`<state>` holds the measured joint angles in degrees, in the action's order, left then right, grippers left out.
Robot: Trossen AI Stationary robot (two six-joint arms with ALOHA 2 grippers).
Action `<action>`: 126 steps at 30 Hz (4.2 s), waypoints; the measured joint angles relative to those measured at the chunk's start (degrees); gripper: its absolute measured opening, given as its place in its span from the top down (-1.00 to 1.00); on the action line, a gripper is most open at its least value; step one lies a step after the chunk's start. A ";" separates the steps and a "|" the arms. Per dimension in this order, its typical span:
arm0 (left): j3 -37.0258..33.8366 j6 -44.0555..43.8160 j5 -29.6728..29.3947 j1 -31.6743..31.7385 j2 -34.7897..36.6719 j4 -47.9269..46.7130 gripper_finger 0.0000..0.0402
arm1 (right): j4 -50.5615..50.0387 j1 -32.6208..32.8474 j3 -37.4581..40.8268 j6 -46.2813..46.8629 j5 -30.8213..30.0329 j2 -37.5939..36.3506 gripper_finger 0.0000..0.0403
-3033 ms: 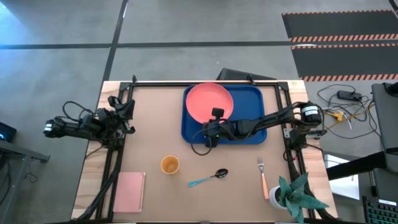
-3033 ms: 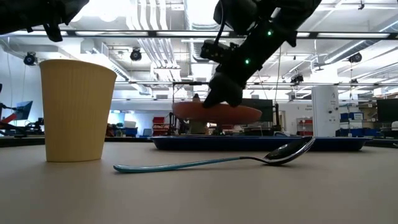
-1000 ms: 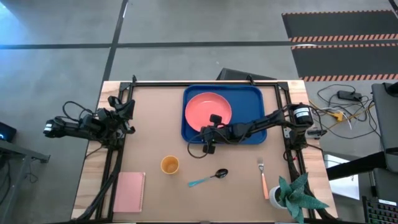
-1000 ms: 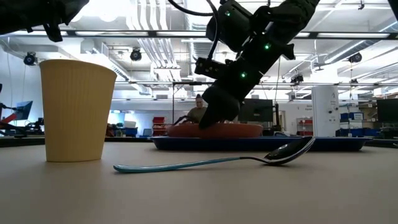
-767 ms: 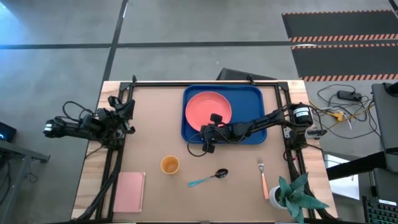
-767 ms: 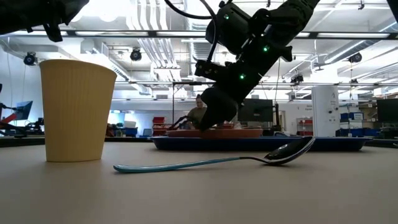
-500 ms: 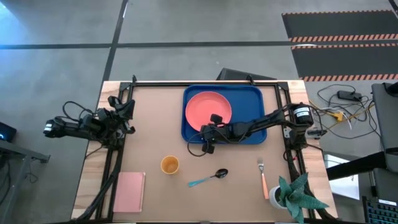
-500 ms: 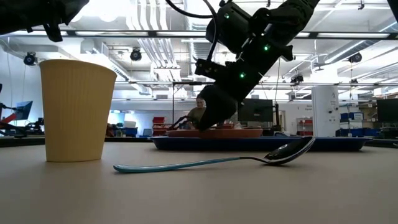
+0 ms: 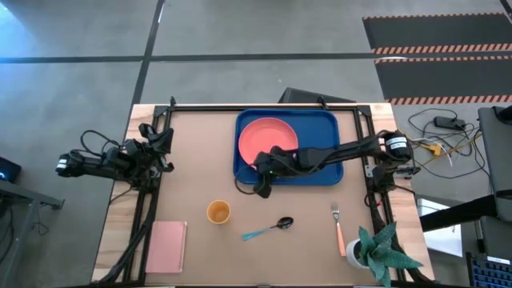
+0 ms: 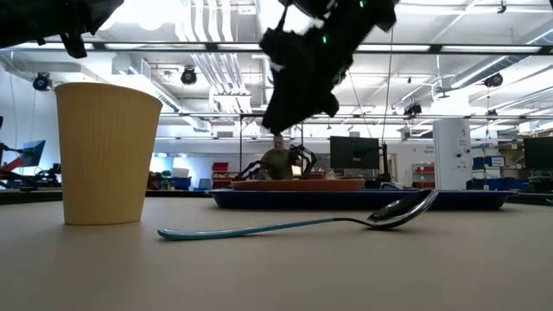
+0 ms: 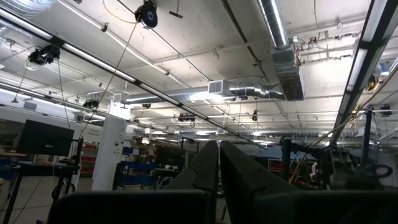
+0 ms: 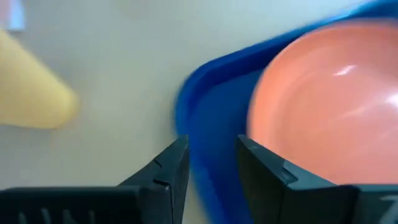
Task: Pick and place plate/cup/fork/spoon on tray
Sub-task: Put the light orange fork on the blue serving tray to the right of the orange plate
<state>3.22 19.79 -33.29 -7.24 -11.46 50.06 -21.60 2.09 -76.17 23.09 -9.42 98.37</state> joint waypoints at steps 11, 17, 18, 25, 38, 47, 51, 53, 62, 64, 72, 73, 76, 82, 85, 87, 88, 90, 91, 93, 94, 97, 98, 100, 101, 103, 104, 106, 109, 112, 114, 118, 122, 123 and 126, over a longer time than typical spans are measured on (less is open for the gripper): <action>0.12 0.11 0.02 0.00 -0.01 1.86 1.00 | -5.69 5.09 -3.99 25.20 22.19 -0.24 0.45; 0.22 0.13 0.02 0.00 -0.02 2.06 1.00 | -17.09 10.21 -3.34 39.14 23.56 -0.82 0.48; 0.22 0.13 0.02 0.02 -0.02 2.04 1.00 | -19.30 10.98 -3.34 41.06 24.03 -0.89 0.48; 0.46 0.59 0.02 0.02 0.16 2.62 1.00 | -32.24 14.70 -2.62 49.23 24.82 -2.57 0.36; 0.37 0.59 0.02 0.02 0.38 2.54 1.00 | -31.64 19.60 10.22 61.86 19.76 -13.66 0.10; 0.33 0.59 0.02 0.02 0.39 2.58 1.00 | -31.57 24.55 24.45 77.53 19.90 -24.90 0.10; 0.37 0.59 0.02 -0.01 0.26 2.65 1.00 | -29.37 25.24 27.41 79.72 20.18 -26.32 0.10; 0.31 0.59 0.02 -0.01 0.31 2.58 1.00 | -29.21 25.18 27.63 79.52 20.11 -26.11 0.10; 0.28 0.59 0.02 0.02 0.36 2.59 1.00 | -32.64 25.18 28.00 78.27 20.11 -24.58 0.10; 0.28 0.59 0.02 0.02 0.42 2.61 1.00 | -32.43 25.18 28.41 77.87 20.12 -24.08 0.10; 0.28 0.60 0.02 0.03 0.37 2.58 1.00 | -32.04 25.18 28.81 73.52 21.43 -19.90 0.10; 0.28 0.59 0.02 0.04 0.35 2.64 1.00 | -31.96 25.18 28.81 73.23 21.43 -19.25 0.10; 0.28 0.59 0.02 0.04 0.39 2.64 1.00 | -31.83 25.16 28.81 71.71 22.01 -17.16 0.10; 0.28 0.59 0.02 0.04 0.34 2.83 1.00 | -28.07 25.16 28.83 69.37 23.47 -13.98 0.10; 0.28 0.59 0.02 0.04 0.37 2.84 1.00 | -27.74 25.16 28.86 69.20 24.67 -12.51 0.10; 0.24 0.61 0.02 0.04 0.37 2.93 1.00 | -27.50 25.16 28.84 68.85 25.17 -11.60 0.10; 0.22 0.59 0.02 0.04 0.37 2.93 1.00 | -27.31 25.16 28.82 68.74 25.57 -11.24 0.10; 0.22 0.59 0.02 0.04 0.37 2.93 1.00 | -27.10 25.14 28.73 67.92 26.17 -10.51 0.10; 0.22 0.59 0.02 0.04 0.37 2.95 1.00 | -26.97 25.14 28.67 67.63 26.33 -10.26 0.11; 0.22 0.59 0.02 0.04 0.37 2.95 1.00 | -26.55 25.14 28.66 67.23 26.47 -10.02 0.13; 0.22 0.59 0.02 0.04 0.37 2.95 1.00 | -26.23 25.14 28.68 67.10 26.64 -9.97 0.15; 0.22 0.59 0.02 0.04 0.31 2.99 1.00 | -25.55 25.14 28.75 67.30 26.52 -10.27 0.29; 0.22 0.59 0.02 0.04 0.29 2.95 1.00 | -25.38 25.14 28.76 67.31 26.42 -10.49 0.34; 0.22 0.59 0.02 0.04 0.31 3.01 1.00 | -25.18 25.16 28.79 67.32 26.18 -10.71 0.47; 0.22 0.59 0.02 0.04 0.31 3.02 1.00 | -25.14 25.16 28.79 67.32 26.13 -10.74 0.53; 0.22 0.60 0.02 0.04 0.33 2.99 1.00 | -25.10 25.16 28.81 67.32 26.09 -10.82 0.66; 0.22 0.59 0.02 0.04 0.34 3.02 1.00 | -25.05 25.16 28.83 67.32 26.09 -10.77 0.72; 0.22 0.59 0.02 0.04 0.28 3.02 1.00 | -24.54 25.14 28.81 67.55 26.09 -10.62 0.83; 0.22 0.59 0.02 0.04 0.28 3.02 1.00 | -24.03 25.14 28.79 67.85 26.08 -10.65 0.92; 0.22 0.59 0.02 0.04 0.27 2.99 1.00 | -24.05 25.14 28.86 68.47 25.84 -11.31 0.92; 0.22 0.59 0.02 0.04 0.28 3.02 1.00 | -23.78 25.14 28.90 69.12 25.46 -11.95 0.93; 0.22 0.59 0.02 0.04 0.28 3.02 1.00 | -23.70 25.11 28.90 70.47 23.50 -13.27 0.93; 0.20 0.59 0.02 0.04 0.28 3.02 1.00 | -23.29 24.31 28.90 72.29 21.87 -15.03 0.93; 0.20 0.59 0.02 0.04 0.28 3.02 1.00 | -22.78 24.01 28.90 72.96 21.33 -15.61 0.93; 0.22 0.59 0.02 0.04 0.26 3.02 1.00 | -21.43 22.37 28.90 74.80 19.68 -17.55 0.93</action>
<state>3.44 20.38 -33.28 -7.20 -11.20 53.08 -43.03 24.45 -47.27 97.89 10.26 80.81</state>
